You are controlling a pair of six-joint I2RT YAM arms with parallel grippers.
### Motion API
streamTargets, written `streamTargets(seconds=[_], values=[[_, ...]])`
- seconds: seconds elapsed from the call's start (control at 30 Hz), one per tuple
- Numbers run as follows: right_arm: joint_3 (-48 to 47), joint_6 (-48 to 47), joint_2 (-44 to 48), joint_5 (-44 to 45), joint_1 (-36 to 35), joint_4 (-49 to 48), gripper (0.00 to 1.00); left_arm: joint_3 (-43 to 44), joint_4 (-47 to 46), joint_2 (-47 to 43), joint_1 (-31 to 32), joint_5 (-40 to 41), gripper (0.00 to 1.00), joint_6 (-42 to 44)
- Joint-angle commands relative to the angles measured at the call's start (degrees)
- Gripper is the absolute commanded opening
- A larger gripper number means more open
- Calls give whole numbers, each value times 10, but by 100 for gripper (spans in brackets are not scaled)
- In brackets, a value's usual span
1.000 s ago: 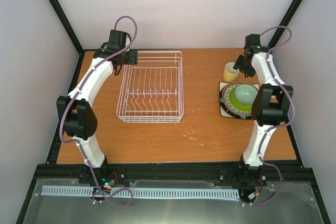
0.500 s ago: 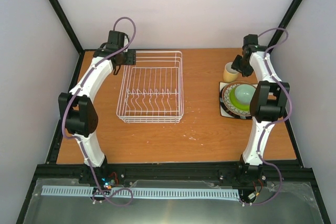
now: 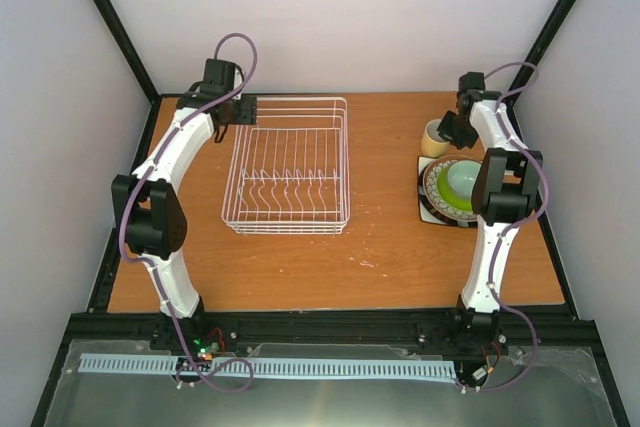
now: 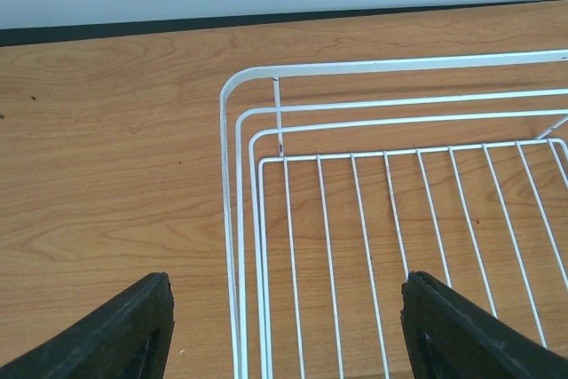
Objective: Load the mixed dishes into the dish rack
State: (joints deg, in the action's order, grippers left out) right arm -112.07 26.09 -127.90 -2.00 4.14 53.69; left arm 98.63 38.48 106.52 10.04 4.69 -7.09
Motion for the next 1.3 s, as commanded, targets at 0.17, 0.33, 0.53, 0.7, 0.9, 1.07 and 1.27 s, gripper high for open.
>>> streamTargets(seconds=[0.17,0.33,0.53,0.7,0.9,1.07,1.27], values=[[-17,-16,-7,-30,0,-27,3,17,-13,3,-8,2,71,10],[12,-29,32,-72,-7,-94,3,19,-16,-2,-8,1,70,9],[115,-134,178,-69,-83,-247,3,15,-30,-31,-8,-57,70,6],[321,-397,355,215,-292,-501,3,34,-23,-61,-8,-195,70,0],[636,-958,431,394,-467,-1173,3,84,34,-85,-8,-340,70,-16],[718,-1223,361,376,-484,-1499,3,69,46,-134,-8,-400,71,-36],[753,-1259,399,296,-473,-1500,3,63,110,-166,-8,-442,73,-42]])
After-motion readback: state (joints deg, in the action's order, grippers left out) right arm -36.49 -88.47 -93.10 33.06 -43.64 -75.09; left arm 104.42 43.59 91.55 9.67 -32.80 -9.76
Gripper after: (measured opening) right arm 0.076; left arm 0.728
